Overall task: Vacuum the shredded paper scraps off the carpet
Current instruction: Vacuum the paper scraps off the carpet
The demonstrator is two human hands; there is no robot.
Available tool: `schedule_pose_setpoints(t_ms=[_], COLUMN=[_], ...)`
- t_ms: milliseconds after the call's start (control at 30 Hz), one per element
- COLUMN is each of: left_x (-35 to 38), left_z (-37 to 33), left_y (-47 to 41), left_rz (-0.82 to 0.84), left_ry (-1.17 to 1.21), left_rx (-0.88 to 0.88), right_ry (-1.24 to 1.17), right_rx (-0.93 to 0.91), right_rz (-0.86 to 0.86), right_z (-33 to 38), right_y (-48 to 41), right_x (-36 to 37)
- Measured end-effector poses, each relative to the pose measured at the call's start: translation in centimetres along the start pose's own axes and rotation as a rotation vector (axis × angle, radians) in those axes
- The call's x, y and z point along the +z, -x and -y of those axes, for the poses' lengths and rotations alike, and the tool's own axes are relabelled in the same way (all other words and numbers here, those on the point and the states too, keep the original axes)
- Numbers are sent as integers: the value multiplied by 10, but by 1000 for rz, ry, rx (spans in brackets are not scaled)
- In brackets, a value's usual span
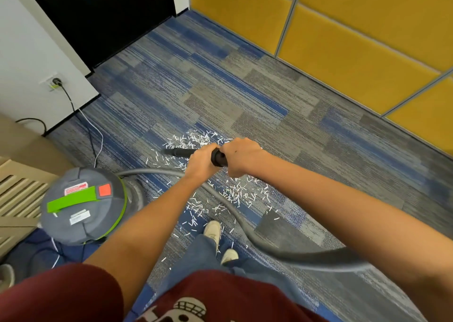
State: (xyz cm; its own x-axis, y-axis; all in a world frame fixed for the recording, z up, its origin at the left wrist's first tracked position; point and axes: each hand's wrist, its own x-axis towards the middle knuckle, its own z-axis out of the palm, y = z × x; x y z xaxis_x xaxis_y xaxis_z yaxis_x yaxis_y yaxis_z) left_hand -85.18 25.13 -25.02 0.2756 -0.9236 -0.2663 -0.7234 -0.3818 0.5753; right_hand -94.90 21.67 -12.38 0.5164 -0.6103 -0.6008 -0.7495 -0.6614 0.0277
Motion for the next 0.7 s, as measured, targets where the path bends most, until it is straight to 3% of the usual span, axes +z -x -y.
schedule_pose_setpoints(t_ms=[333, 700], left_x=[-13, 12], left_z=[19, 24], left_y=[6, 28], left_rz=[-115, -10], left_ry=[65, -6], left_rx=[6, -66], right_ry=[59, -49], right_rx=[-127, -178], right_rz=[-77, 6], right_z=[21, 14], right_y=[7, 21], right_x=[-7, 26])
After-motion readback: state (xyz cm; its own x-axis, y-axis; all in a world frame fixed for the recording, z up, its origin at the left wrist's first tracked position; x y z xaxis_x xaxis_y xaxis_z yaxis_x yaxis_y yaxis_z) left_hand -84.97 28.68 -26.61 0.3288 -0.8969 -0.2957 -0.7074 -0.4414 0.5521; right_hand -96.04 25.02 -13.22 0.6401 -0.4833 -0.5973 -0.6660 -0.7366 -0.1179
